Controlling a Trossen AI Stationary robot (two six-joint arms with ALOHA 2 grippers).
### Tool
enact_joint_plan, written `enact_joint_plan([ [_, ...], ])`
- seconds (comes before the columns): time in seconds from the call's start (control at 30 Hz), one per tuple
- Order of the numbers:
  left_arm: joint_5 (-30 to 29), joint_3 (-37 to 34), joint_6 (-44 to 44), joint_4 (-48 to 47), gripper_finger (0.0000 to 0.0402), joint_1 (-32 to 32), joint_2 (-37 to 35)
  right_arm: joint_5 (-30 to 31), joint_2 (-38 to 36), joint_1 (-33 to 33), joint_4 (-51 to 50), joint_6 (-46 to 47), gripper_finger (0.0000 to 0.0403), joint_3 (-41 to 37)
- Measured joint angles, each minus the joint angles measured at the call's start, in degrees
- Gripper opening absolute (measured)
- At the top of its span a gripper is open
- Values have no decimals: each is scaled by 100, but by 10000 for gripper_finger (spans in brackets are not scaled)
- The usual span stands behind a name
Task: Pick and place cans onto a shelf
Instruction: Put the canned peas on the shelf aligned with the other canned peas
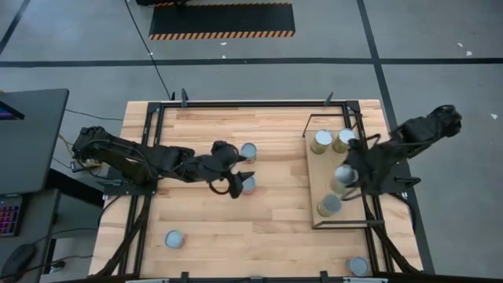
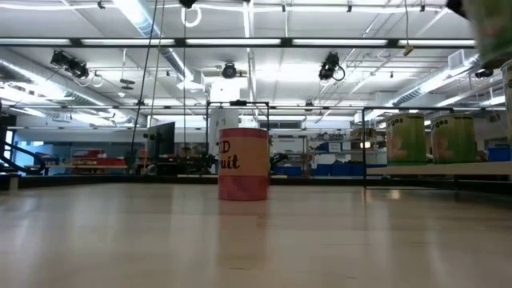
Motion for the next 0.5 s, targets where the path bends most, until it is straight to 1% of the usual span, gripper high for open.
enact_joint_plan([
  [0.13, -298, 0, -67, 804, 283, -6, -2, -28, -359, 411, -320, 238, 315, 0],
  [0.27, -338, 0, -214, 1132, 283, -6, -2, -333, -524, 754, -740, 594, 315, -42],
  [0.33, -374, 0, -221, 1164, 283, -6, -2, -444, -584, 918, -659, 757, 315, -197],
  [0.4, -463, 0, -232, 1174, 283, -8, -2, -568, -597, 1090, -362, 924, 315, -422],
  [0.5, -577, 0, -226, 1172, 283, -6, -2, -597, -597, 1396, 96, 1274, 315, -844],
])
